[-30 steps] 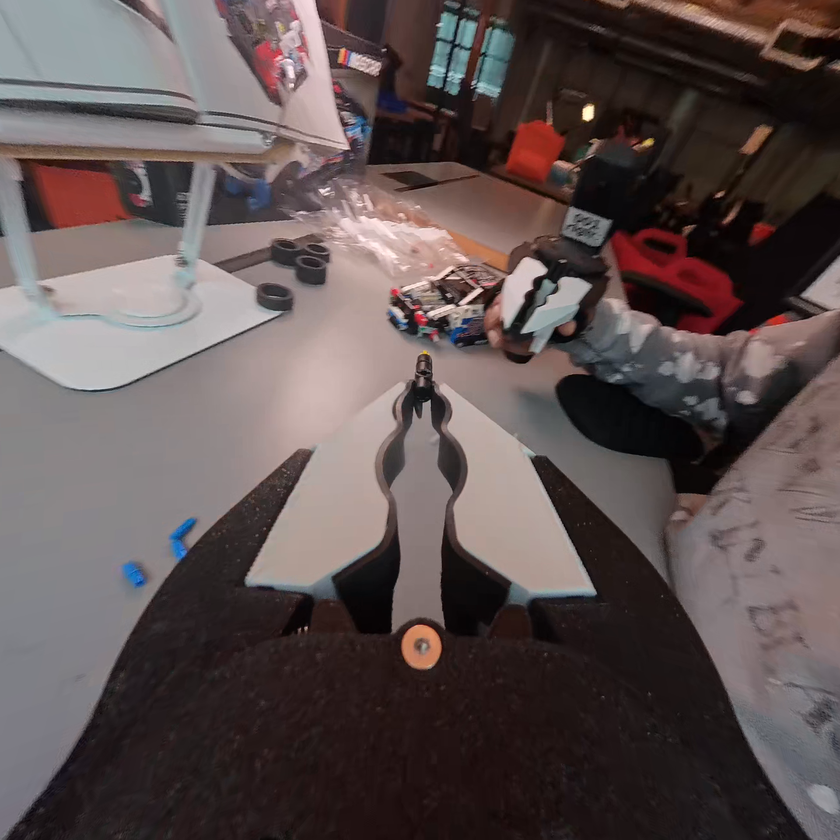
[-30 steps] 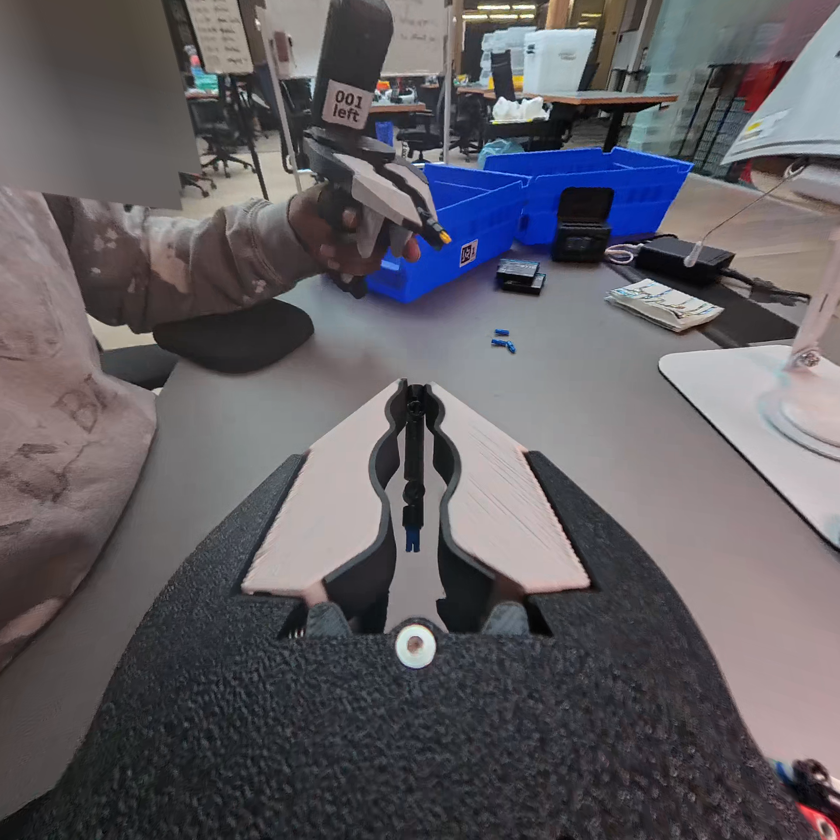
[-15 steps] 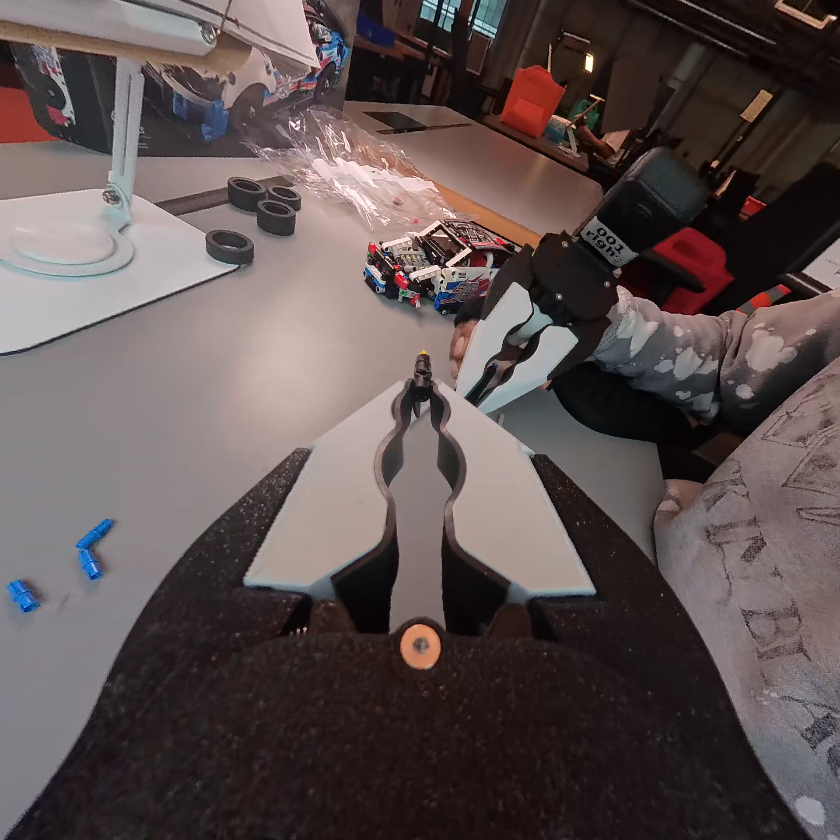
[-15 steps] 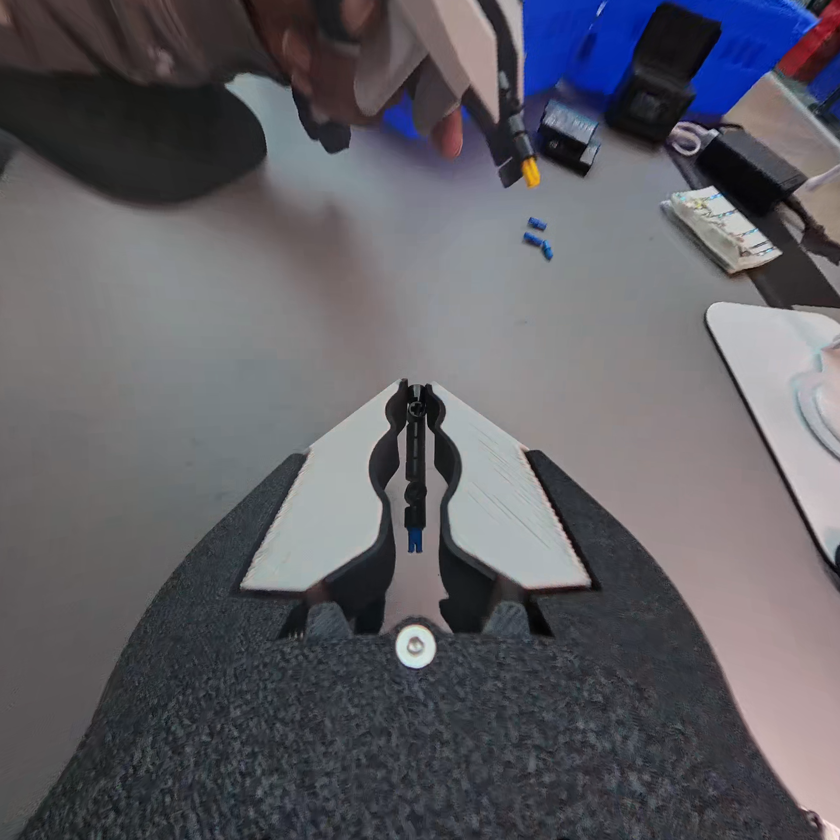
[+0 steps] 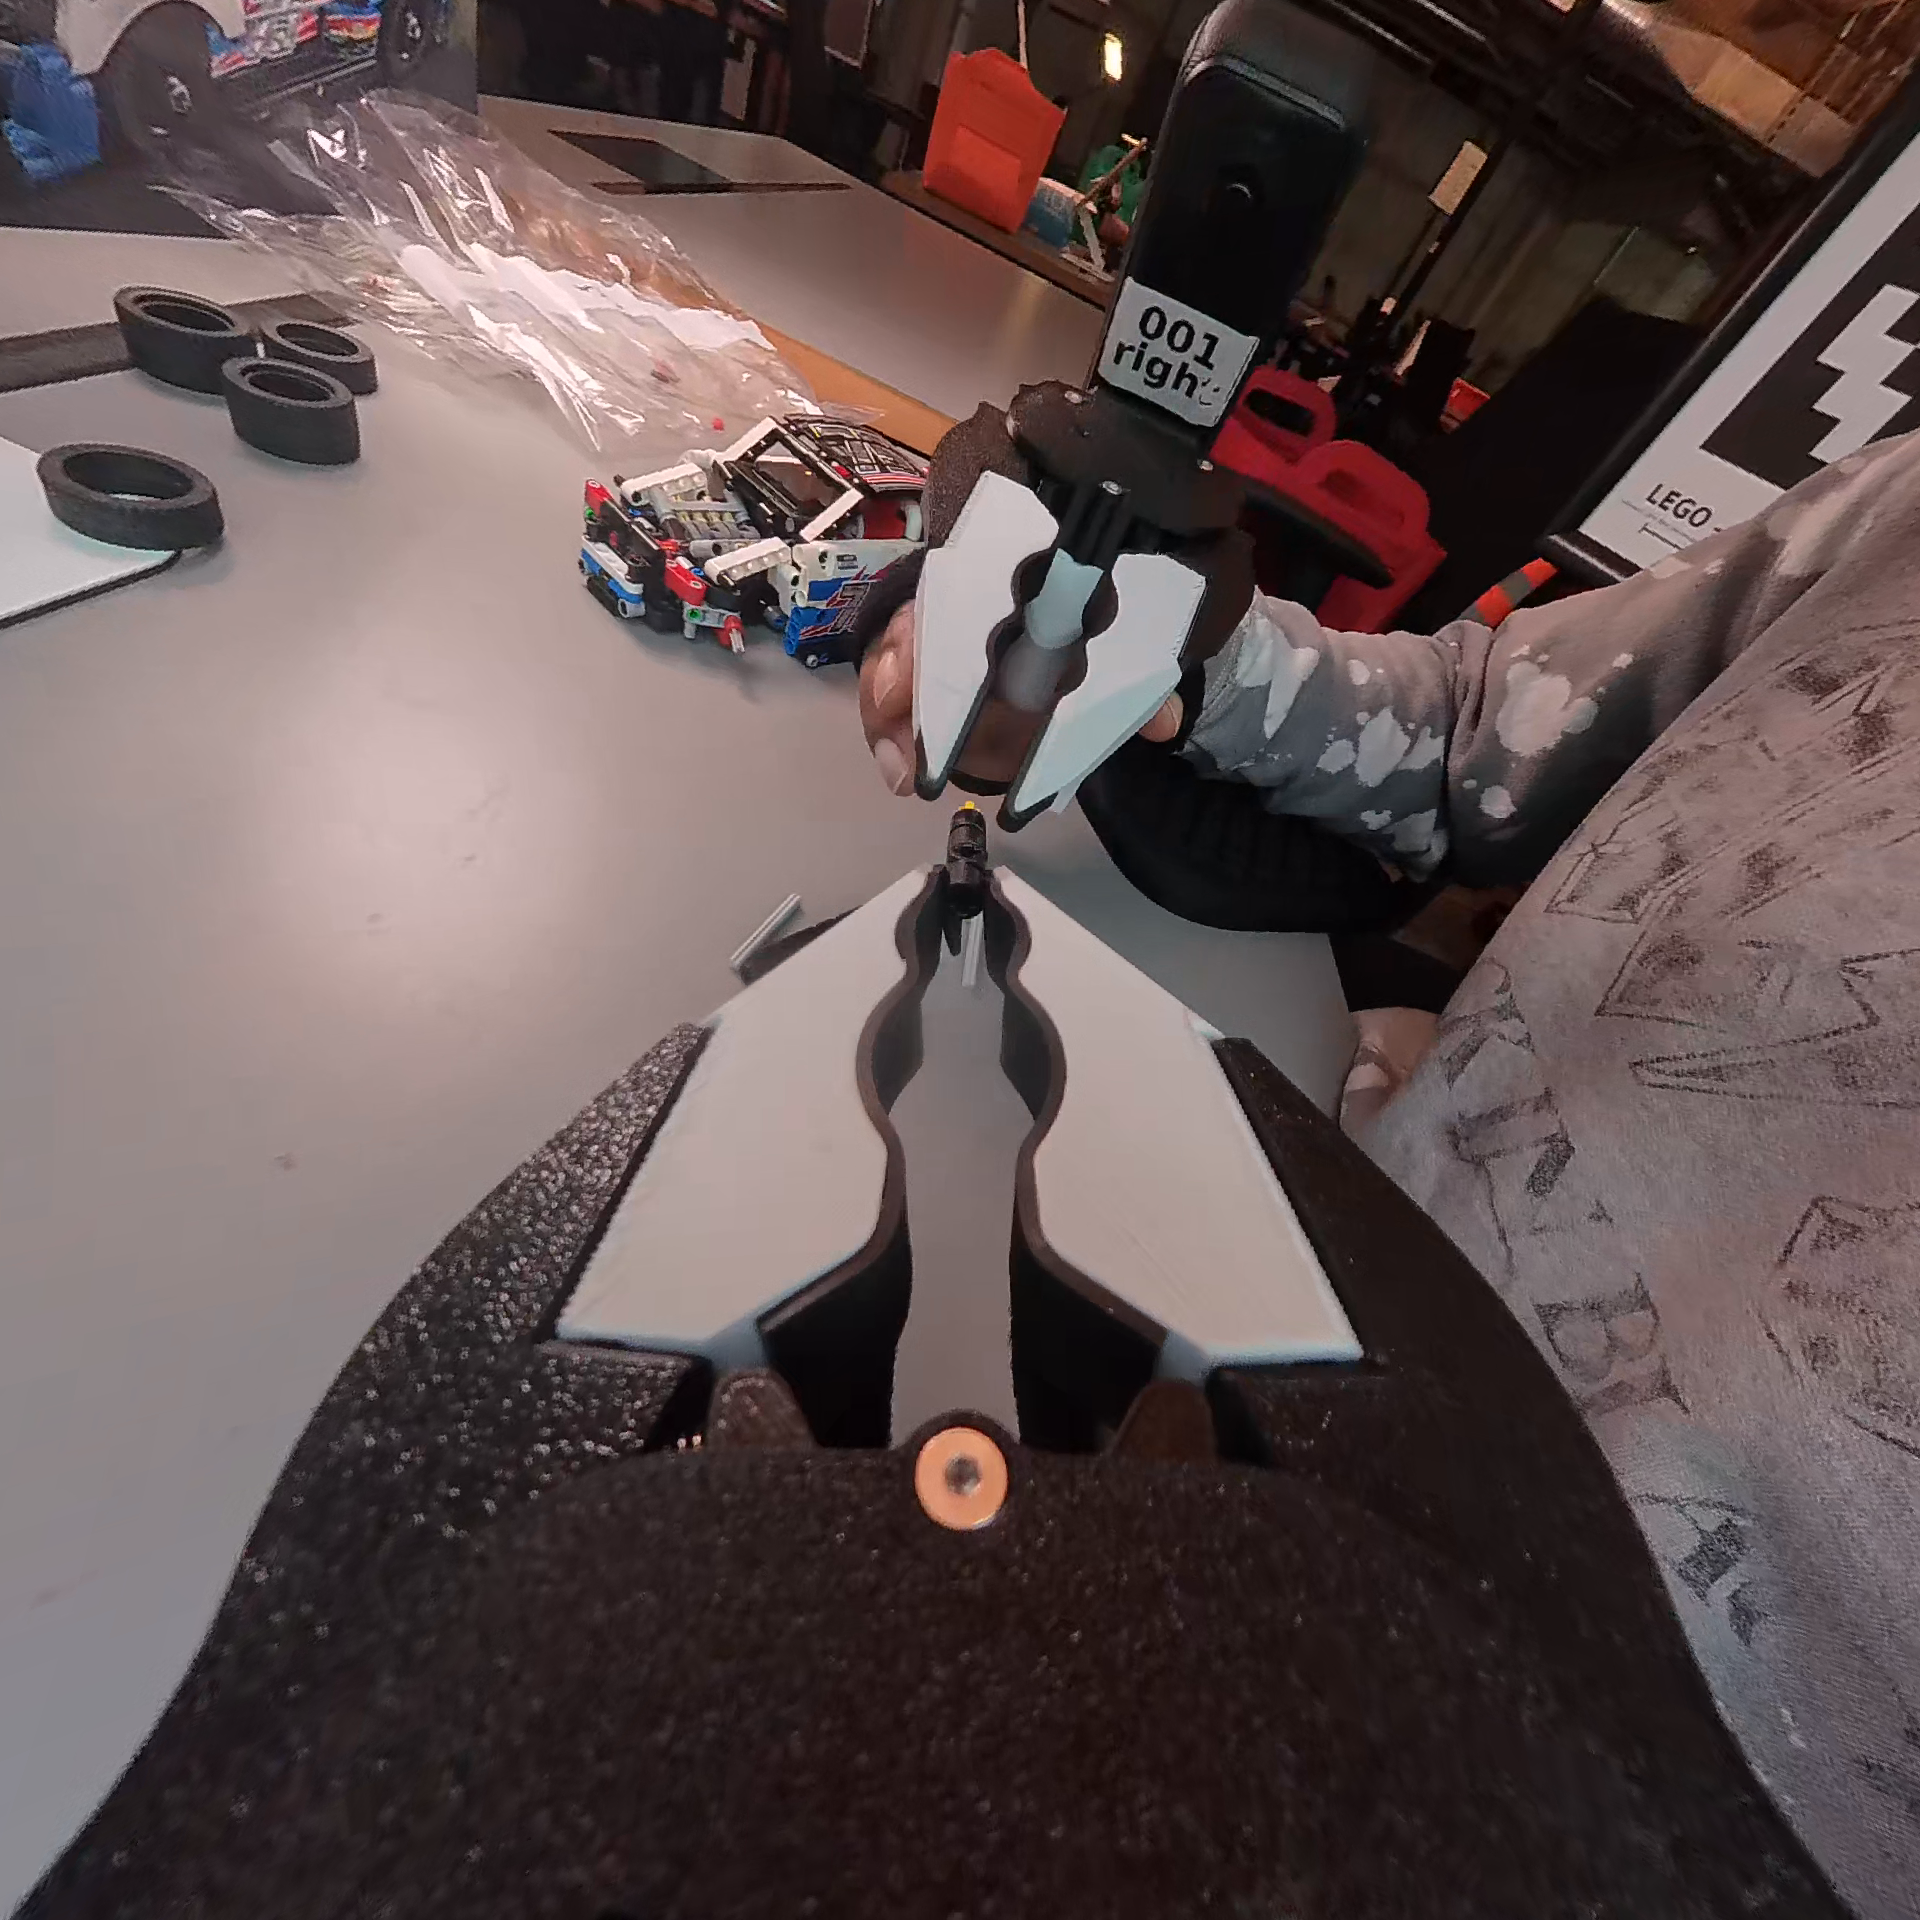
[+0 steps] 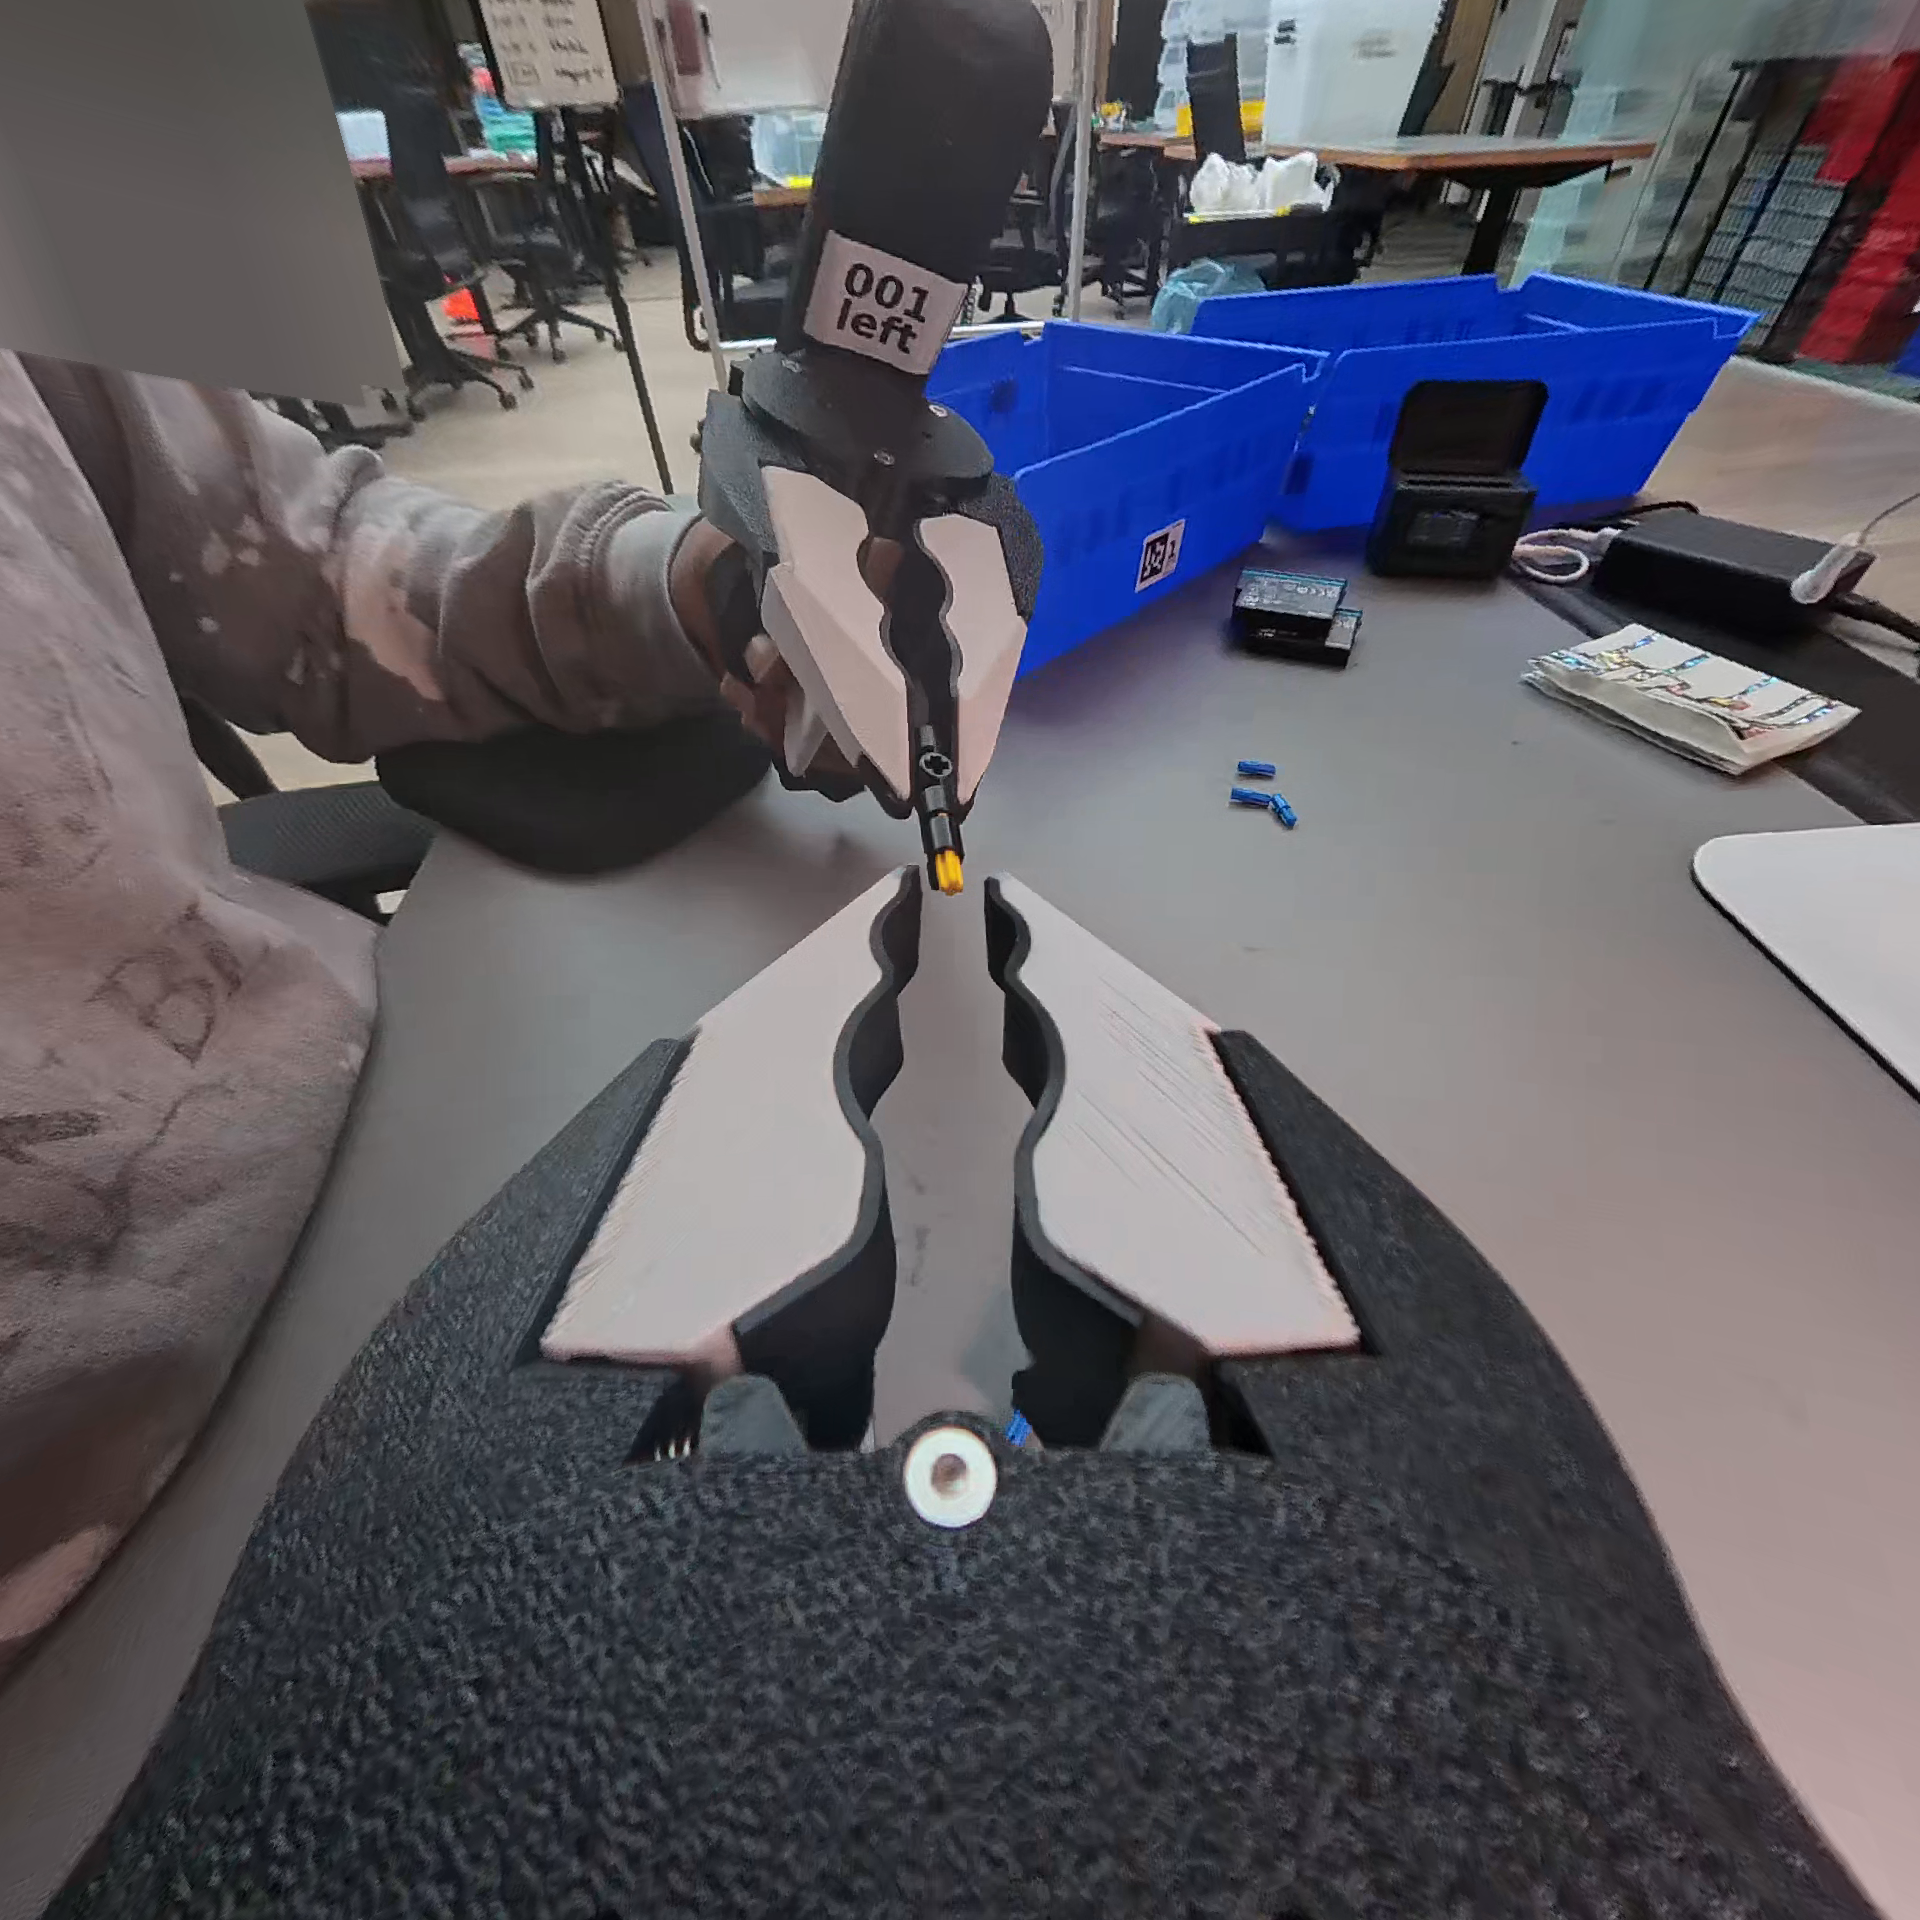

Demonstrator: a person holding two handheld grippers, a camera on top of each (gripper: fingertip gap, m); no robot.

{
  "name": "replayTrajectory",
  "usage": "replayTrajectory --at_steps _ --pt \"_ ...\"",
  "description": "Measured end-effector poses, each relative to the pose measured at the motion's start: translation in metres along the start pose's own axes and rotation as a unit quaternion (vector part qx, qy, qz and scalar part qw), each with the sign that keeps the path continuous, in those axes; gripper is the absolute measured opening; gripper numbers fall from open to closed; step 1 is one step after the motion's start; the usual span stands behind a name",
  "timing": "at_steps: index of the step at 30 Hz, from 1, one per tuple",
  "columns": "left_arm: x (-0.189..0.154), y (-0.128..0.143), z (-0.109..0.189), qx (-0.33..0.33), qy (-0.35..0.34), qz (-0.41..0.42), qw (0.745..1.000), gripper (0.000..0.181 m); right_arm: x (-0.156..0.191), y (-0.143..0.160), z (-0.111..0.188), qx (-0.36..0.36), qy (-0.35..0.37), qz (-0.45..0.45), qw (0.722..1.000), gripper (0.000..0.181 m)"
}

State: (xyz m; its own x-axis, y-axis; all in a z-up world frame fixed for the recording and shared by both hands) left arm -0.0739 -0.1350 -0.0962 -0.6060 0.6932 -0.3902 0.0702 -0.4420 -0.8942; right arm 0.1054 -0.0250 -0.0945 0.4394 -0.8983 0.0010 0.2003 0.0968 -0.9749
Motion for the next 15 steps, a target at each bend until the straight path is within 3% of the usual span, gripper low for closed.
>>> replayTrajectory --at_steps 15 --pt "-0.0103 -0.0054 0.0000 0.004 0.024 -0.008 1.000 0.005 0.0040 -0.0036 0.0038 -0.021 -0.046 0.018 0.999 0.003"
Point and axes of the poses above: each gripper's, where its closed fingertips meet, z back along the fingers, y out of its underside, x = y × z across the jaws, the point moved 10 cm from there along z, back along the fingers, and after that the axes turned 2 degrees about z, right-handed, at the moved point
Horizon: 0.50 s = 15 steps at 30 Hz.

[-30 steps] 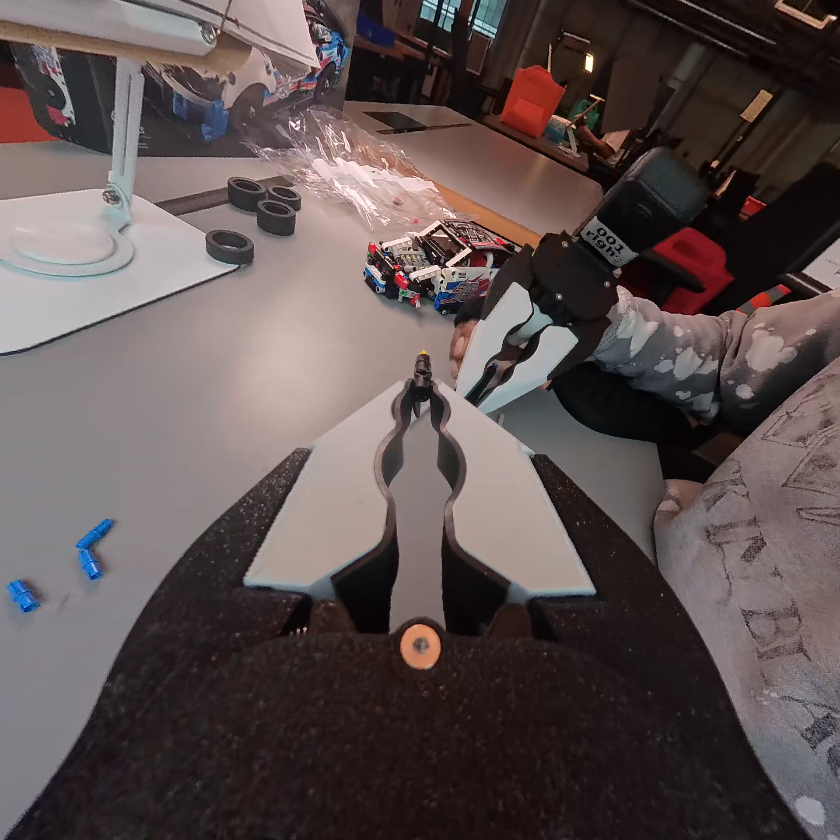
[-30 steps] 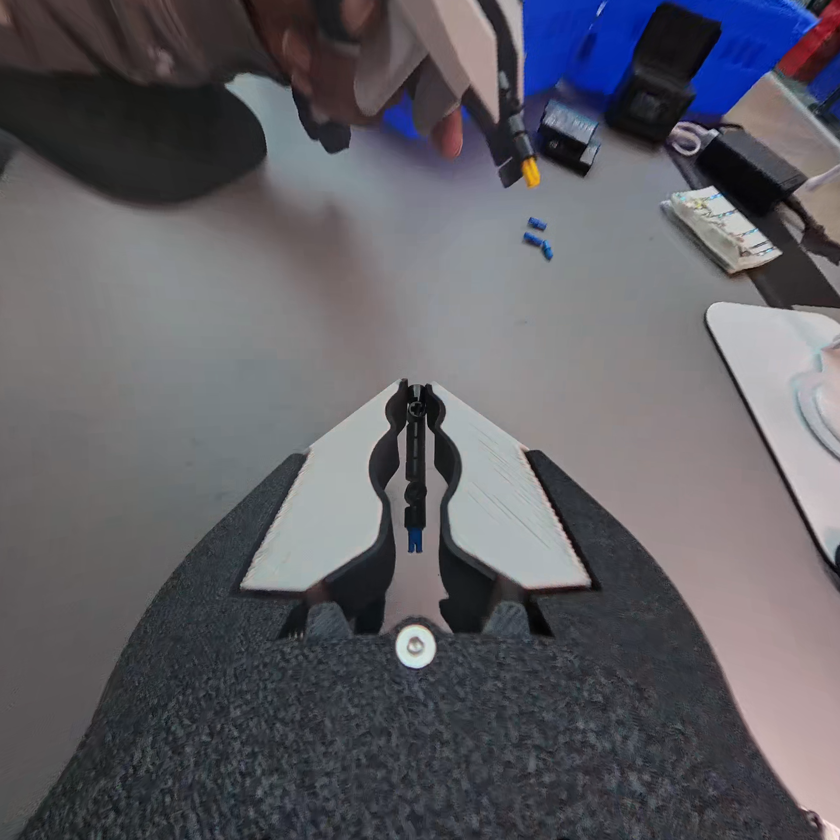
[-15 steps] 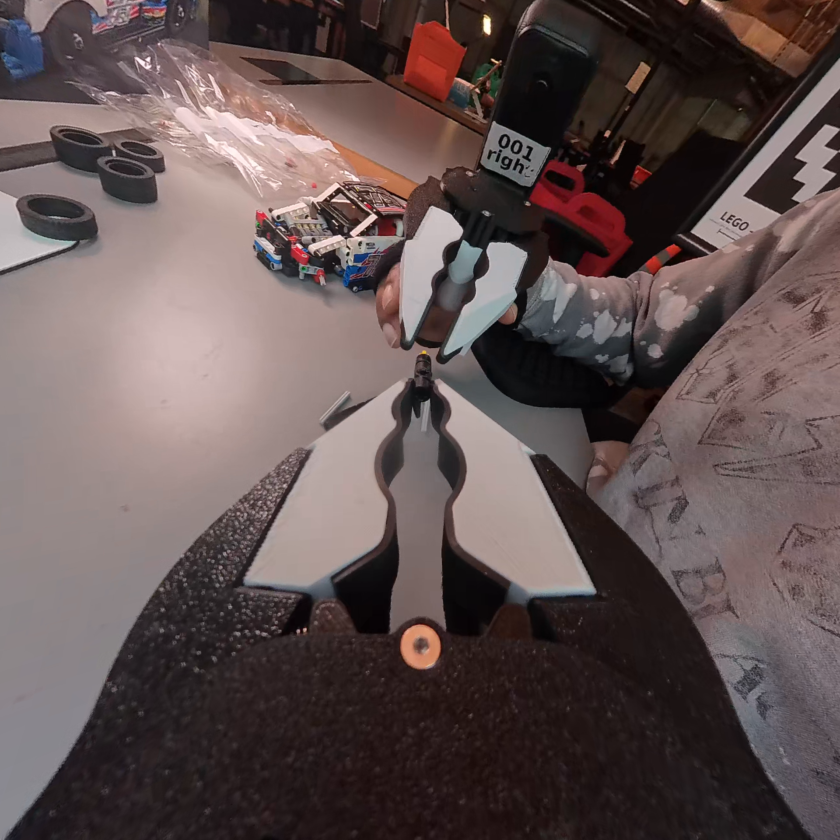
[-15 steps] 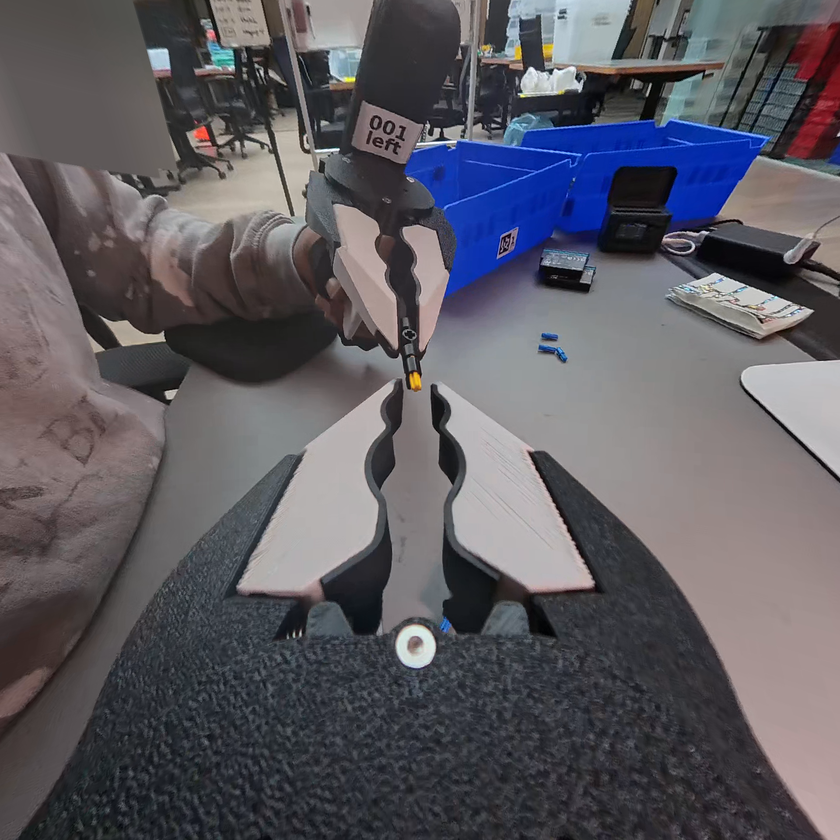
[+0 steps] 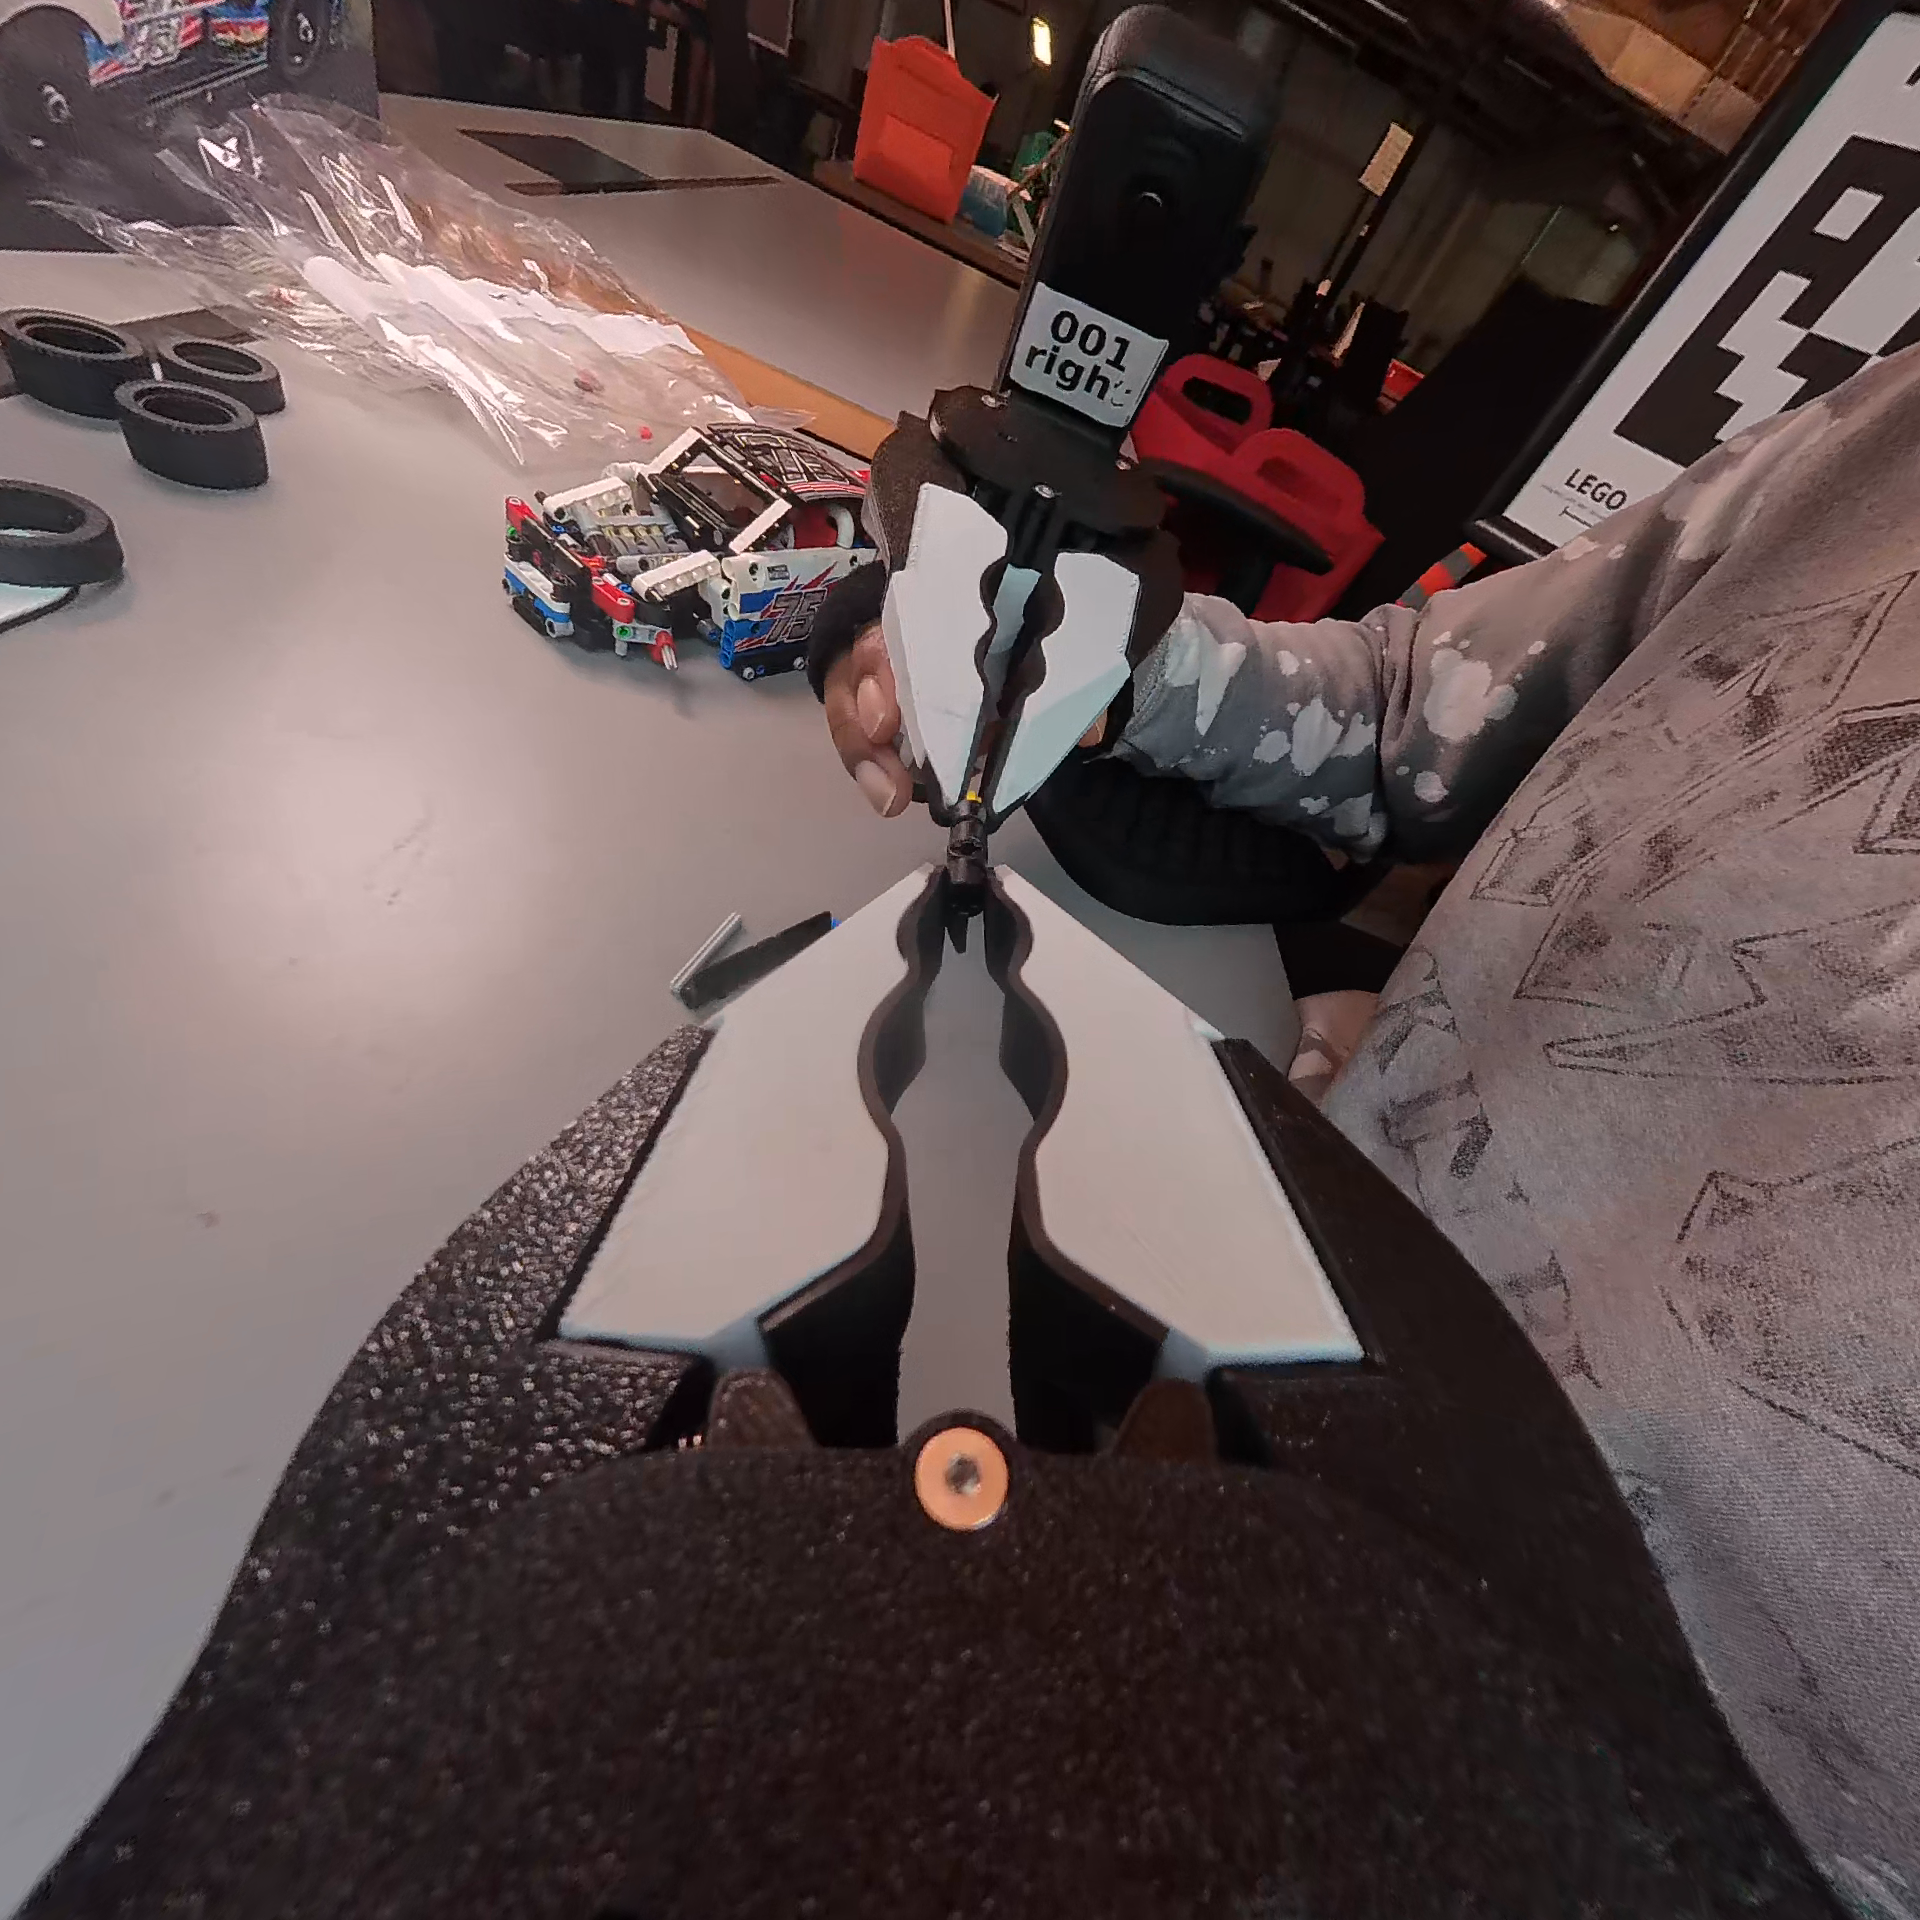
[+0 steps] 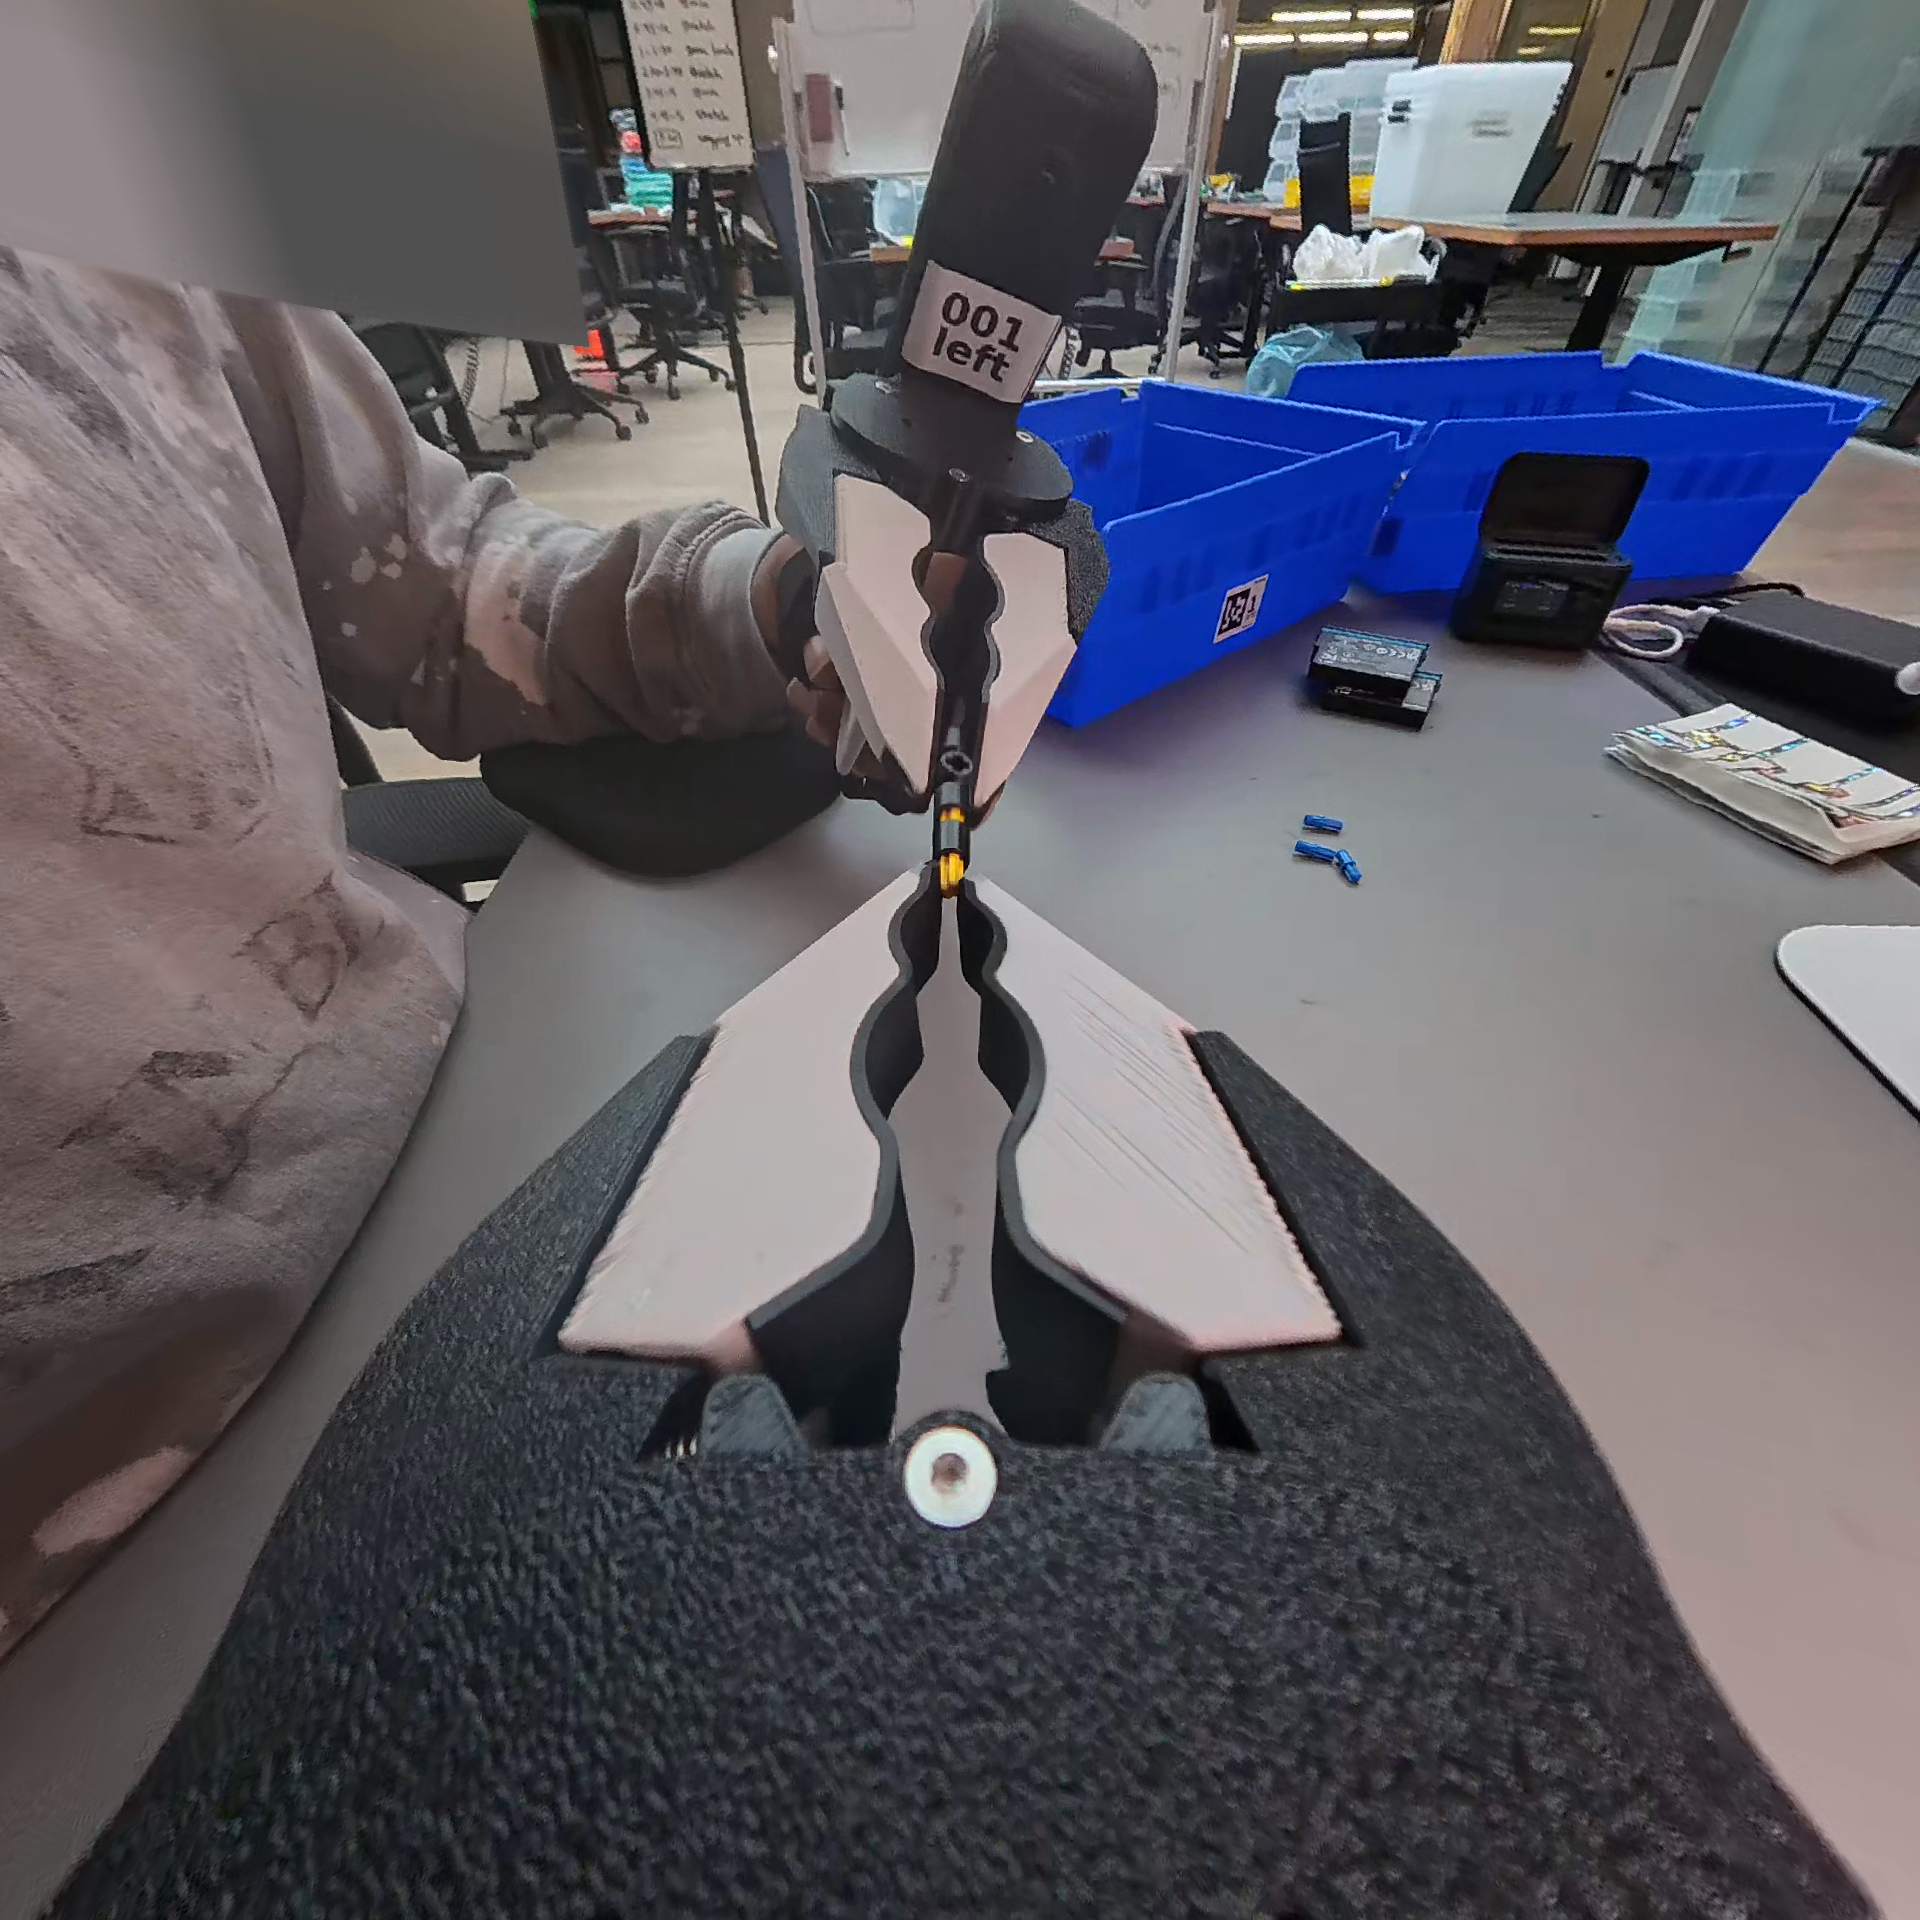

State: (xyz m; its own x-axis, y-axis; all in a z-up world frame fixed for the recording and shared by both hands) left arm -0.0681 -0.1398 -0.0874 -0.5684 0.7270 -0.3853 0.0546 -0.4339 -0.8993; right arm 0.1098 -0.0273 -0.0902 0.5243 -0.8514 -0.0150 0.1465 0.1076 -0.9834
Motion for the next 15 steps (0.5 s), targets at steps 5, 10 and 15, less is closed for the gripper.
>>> replayTrajectory --at_steps 5,10,15 --pt "0.013 -0.009 0.053 -0.050 -0.070 -0.012 0.996 0.004 -0.014 0.003 0.038 -0.008 0.055 -0.008 0.998 0.002" --pt "0.021 0.016 0.020 0.087 -0.141 -0.035 0.986 0.006 -0.013 0.008 0.019 0.014 0.042 -0.004 0.999 0.003" --pt "0.025 0.031 0.004 0.156 -0.164 -0.049 0.973 0.006 -0.008 0.016 0.010 0.046 0.045 0.003 0.998 0.003"
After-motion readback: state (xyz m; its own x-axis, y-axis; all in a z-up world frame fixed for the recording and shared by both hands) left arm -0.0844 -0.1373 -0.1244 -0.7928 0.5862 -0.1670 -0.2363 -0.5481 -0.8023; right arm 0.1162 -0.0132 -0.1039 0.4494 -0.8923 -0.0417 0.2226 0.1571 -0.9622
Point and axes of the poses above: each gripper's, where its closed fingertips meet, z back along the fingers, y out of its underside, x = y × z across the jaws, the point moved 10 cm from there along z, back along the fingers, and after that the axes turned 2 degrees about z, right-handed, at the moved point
